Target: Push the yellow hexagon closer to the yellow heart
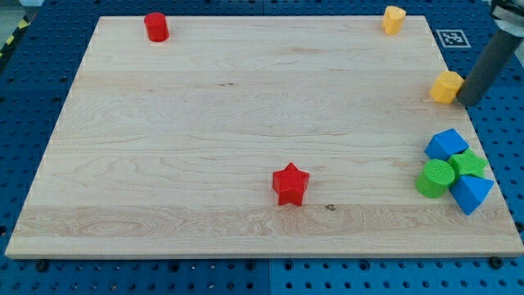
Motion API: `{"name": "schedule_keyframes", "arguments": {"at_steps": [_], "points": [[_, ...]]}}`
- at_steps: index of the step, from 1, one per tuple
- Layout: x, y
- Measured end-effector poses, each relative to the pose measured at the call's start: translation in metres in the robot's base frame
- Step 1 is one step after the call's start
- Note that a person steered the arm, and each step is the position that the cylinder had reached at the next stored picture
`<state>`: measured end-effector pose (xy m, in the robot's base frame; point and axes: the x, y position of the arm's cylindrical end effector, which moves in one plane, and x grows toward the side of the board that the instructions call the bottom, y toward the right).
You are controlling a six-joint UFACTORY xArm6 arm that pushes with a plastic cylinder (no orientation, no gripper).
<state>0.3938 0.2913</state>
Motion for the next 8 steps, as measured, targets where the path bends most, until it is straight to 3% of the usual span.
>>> {"name": "schedule_keyframes", "arguments": {"at_steps": [2,5,6,8], "points": [[-0.041,-0.036],[-0.039,-0.061],[-0.062,-0.091],[-0.118,-0.09]]}}
